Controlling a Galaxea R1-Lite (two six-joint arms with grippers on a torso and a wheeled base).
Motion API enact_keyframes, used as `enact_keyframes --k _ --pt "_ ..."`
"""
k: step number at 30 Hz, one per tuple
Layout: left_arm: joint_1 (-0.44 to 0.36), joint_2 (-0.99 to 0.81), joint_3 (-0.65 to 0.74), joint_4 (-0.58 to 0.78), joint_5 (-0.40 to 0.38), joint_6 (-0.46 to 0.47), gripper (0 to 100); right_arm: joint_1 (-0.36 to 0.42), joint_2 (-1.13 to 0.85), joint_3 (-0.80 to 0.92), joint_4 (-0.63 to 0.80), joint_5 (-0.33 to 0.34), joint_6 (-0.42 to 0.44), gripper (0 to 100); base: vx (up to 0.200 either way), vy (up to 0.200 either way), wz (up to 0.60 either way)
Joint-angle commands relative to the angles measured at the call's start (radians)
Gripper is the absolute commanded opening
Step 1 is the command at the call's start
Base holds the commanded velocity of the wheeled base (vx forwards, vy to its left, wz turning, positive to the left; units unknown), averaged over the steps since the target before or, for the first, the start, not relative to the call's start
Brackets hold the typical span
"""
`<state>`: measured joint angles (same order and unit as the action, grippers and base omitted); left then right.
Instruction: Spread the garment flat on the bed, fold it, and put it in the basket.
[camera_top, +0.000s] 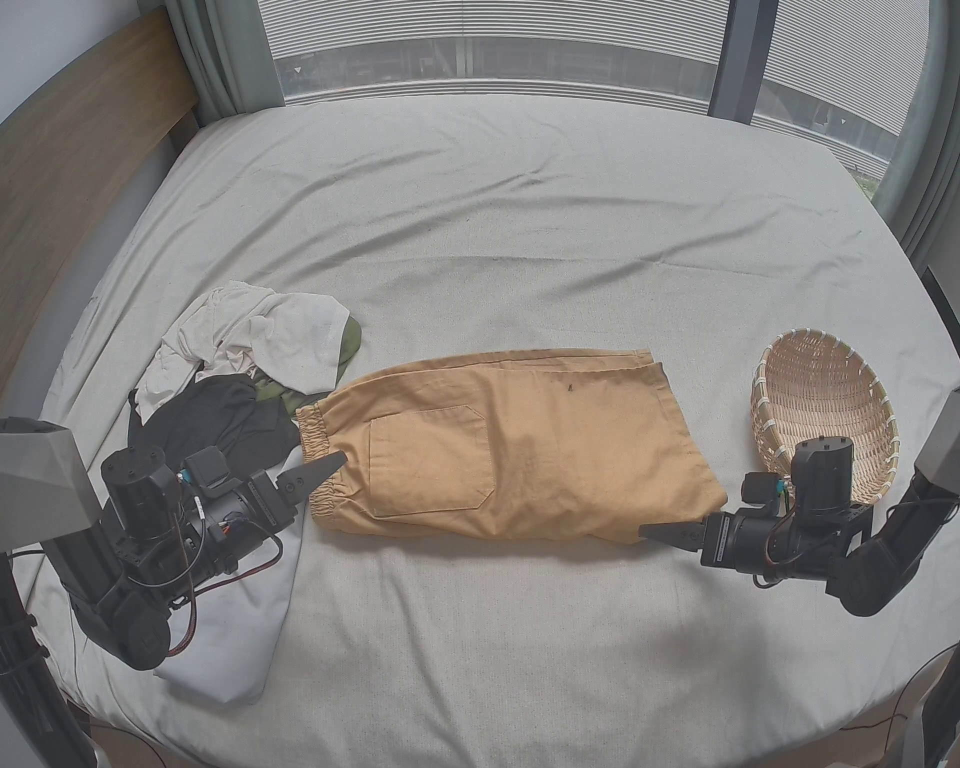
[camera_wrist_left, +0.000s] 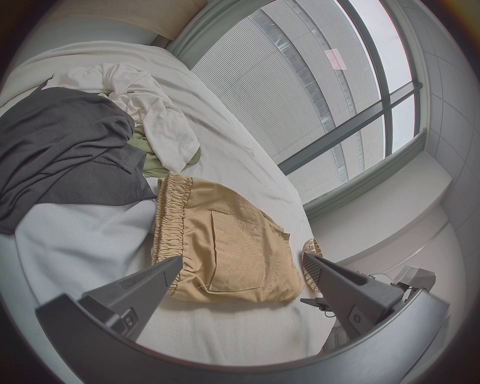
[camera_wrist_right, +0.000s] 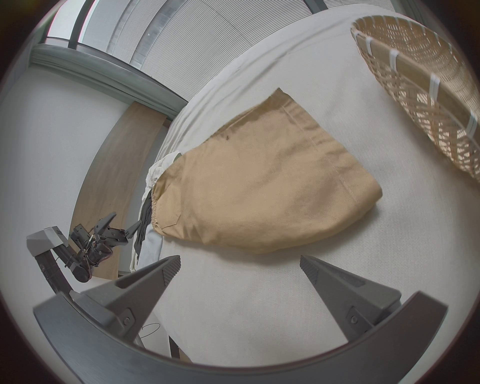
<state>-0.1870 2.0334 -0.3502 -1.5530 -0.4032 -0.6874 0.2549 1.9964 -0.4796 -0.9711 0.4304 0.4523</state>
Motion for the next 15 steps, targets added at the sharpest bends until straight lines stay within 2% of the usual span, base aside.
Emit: enact_keyframes --k 1,8,15 --pt "0.001 0.002 -0.001 -0.002 0.000 0.000 100 -0.005 0.065 -0.010 -0.009 -0.016 0.002 100 0.000 0.000 0.00" --pt "0.001 0.004 -0.001 -0.002 0.001 0.000 100 -0.008 0.110 -0.039 -0.040 -0.033 0.006 100 0.000 0.000 0.00" --pt "0.004 0.004 -0.004 -0.002 0.001 0.000 100 -0.009 0.205 -0.050 -0.244 -0.038 0.029 100 0.000 0.000 0.00"
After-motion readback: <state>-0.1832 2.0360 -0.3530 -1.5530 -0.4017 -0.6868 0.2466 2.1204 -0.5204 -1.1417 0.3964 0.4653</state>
